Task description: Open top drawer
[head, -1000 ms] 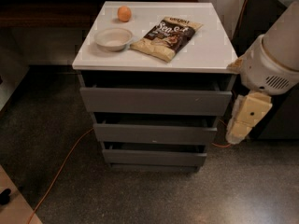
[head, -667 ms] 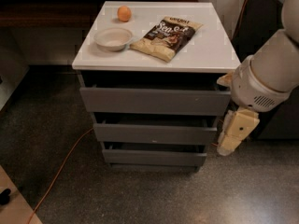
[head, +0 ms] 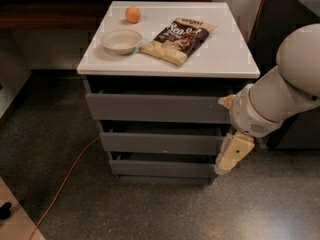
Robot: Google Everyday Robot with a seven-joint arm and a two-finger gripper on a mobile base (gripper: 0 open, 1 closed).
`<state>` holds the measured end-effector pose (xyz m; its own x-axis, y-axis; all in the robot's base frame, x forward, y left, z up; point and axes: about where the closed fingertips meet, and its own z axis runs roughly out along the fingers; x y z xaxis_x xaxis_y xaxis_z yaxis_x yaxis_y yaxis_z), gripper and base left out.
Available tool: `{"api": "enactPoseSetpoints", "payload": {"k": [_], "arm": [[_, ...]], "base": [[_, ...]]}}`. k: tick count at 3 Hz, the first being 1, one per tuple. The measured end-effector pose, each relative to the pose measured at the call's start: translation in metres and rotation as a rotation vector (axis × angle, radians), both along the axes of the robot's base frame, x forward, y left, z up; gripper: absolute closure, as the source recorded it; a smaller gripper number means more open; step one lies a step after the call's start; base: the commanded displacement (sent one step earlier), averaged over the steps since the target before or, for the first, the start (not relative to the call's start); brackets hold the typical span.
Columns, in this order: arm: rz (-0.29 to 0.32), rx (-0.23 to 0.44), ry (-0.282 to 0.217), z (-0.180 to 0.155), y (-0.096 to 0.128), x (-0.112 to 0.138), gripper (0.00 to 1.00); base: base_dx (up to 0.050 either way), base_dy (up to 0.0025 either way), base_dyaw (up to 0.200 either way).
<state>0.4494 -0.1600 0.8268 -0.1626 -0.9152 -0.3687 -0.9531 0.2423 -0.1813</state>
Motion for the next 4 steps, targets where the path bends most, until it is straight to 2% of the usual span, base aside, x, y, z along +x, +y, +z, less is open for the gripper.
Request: {"api": "enactPoseSetpoints", "payload": {"k": [1, 2, 3, 4], "arm": [[-0.001, 0.027, -0.04, -0.037, 0.006, 0.031, 0.0], [-0.009, 0.047, -0.067, -0.06, 0.004, 0.059, 0.0], [-0.02, 0.057, -0.099, -0.084, 0.006, 0.103, 0.0], [-0.018, 0.069, -0.11, -0.115, 0.008, 0.147, 0.0]], "base": [[0.0, 0.0, 0.0], [0.0, 0.0, 0.0], [0.0, 0.0, 0.0], [0.0, 0.0, 0.0]]}}
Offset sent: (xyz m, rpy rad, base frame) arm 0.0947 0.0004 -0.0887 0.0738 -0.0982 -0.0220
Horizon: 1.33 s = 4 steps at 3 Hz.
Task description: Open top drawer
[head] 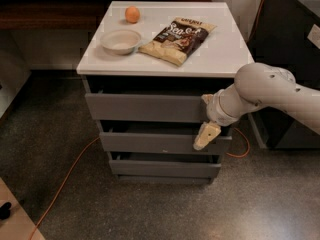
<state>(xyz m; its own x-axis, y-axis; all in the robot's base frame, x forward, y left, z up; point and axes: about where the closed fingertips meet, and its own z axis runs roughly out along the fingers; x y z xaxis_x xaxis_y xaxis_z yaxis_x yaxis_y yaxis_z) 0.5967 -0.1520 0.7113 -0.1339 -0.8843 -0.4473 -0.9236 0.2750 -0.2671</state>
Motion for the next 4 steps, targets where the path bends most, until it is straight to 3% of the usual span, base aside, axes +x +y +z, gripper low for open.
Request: {"api": "enactPoseSetpoints", "payload": {"k": [1, 3, 4], "arm": [[0.0, 0.0, 0.0, 0.0, 0.0, -0.001, 0.0], [0.039, 0.001, -0.07, 0.004, 0.009, 0.018, 0.0], [0.048, 0.011, -0.082, -0.003, 0.01, 0.028, 0.0]], "base": [[0.0, 0.0, 0.0], [0.0, 0.0, 0.0], [0.0, 0.0, 0.0]]}}
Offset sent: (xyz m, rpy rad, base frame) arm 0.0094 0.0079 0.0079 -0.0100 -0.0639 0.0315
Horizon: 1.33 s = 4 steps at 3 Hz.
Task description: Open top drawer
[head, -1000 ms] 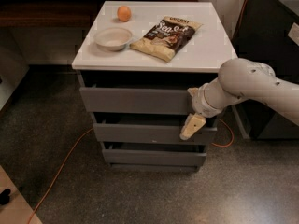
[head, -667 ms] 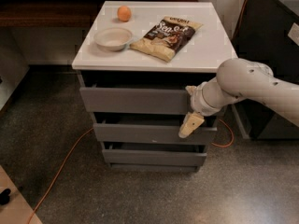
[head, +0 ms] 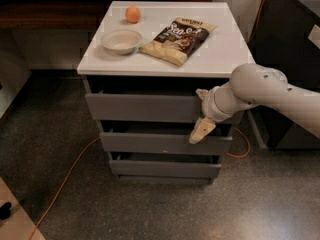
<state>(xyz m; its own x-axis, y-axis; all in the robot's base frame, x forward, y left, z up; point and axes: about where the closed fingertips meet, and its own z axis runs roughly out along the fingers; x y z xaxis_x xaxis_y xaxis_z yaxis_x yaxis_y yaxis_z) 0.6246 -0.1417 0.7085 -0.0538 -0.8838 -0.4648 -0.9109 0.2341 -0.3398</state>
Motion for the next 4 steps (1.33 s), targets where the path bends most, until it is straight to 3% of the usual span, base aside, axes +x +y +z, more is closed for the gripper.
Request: {"api": "enactPoseSetpoints", "payload": {"k": [4], "arm": [[0.006, 0.033, -0.064, -0.026, -0.001, 0.054, 0.0]], "base": [[0.0, 0.0, 0.0]]}}
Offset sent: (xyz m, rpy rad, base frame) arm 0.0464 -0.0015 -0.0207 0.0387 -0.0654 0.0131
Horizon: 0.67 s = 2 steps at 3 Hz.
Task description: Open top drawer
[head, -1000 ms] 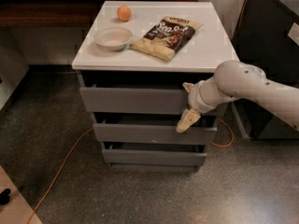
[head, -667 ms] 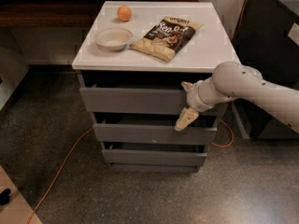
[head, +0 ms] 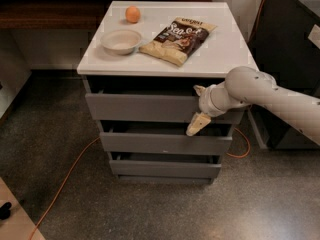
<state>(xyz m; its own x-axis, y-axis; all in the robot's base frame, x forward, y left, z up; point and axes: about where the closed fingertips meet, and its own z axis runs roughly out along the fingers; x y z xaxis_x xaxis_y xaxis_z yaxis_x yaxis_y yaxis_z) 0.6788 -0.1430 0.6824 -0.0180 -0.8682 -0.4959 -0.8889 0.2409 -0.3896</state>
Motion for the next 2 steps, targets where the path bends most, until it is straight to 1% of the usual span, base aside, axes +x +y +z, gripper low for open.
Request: {"api": "enactPoseSetpoints", "payload": {"k": [1, 2], "arm": [[-0.014, -0.005, -0.007, -0.008, -0.002, 0.016, 0.0], [-0.022, -0.003, -0.009, -0.011, -0.004, 0.027, 0.0]], "base": [[0.0, 0.0, 0.0], [0.0, 0.0, 0.0]]}}
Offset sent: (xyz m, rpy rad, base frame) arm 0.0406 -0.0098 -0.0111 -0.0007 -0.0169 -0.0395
